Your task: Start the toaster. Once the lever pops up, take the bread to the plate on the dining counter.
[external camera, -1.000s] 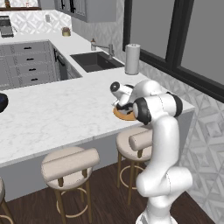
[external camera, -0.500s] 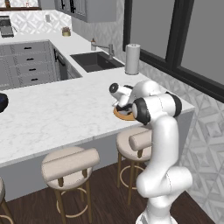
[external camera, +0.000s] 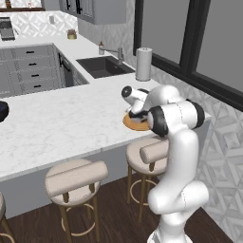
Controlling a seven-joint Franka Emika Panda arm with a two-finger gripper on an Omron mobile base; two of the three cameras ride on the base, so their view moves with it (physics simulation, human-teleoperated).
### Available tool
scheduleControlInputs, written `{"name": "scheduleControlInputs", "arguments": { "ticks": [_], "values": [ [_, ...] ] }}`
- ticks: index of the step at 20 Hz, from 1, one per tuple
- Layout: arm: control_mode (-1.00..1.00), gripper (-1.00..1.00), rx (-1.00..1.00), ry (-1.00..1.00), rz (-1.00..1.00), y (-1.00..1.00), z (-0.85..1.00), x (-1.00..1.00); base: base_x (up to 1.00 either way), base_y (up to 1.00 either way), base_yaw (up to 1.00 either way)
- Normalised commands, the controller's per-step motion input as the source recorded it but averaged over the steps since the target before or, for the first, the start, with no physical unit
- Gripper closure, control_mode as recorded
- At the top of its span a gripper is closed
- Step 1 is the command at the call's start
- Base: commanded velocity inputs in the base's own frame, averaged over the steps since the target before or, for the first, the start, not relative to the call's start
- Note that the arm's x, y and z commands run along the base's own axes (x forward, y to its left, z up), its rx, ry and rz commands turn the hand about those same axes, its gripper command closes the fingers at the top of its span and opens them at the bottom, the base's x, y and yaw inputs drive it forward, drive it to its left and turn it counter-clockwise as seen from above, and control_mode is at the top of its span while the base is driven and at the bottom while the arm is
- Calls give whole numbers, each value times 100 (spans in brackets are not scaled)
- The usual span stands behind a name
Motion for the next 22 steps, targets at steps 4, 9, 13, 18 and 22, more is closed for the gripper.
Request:
{"name": "scheduleControlInputs", "arguments": {
  "ticks": [4,9,13,18,22],
  "values": [
    [-100,-100,0,-7,-1,0,100,-38,0,0,0],
    [-100,-100,0,-7,0,1,68,-52,0,0,0],
    [-100,-100,12,-4,0,12,69,-92,0,0,0],
    [-100,-100,33,0,0,12,53,-100,0,0,0],
    [-100,-100,34,0,2,31,6,-100,0,0,0]
  ]
}}
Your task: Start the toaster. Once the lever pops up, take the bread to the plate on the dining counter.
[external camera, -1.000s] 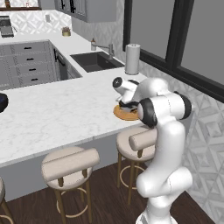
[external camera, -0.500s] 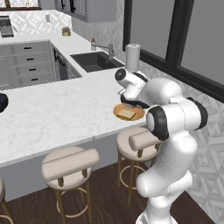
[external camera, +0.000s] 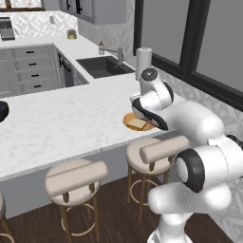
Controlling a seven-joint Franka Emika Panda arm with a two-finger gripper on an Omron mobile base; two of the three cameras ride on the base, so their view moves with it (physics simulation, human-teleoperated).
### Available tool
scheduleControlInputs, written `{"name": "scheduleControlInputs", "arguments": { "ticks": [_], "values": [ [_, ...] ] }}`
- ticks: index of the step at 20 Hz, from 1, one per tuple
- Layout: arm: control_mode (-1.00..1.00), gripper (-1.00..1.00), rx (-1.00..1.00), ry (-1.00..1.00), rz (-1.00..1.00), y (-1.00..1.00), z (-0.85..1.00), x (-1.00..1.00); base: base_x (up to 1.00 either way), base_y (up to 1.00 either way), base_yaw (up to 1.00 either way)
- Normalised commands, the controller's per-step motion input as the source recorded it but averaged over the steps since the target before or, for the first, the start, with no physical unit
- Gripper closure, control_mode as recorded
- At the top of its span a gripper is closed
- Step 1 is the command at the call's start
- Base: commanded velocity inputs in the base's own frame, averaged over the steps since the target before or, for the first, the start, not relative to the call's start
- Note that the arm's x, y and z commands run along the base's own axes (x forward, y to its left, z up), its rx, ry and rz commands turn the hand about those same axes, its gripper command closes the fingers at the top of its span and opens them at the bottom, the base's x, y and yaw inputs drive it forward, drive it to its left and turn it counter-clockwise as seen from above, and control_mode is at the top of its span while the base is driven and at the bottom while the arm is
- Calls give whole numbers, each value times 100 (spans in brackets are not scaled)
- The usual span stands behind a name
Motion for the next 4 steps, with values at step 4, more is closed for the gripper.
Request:
{"name": "scheduleControlInputs", "arguments": {
  "ticks": [4],
  "values": [
    [-100,-100,21,-4,2,48,-3,-100,0,0,0]
  ]
}}
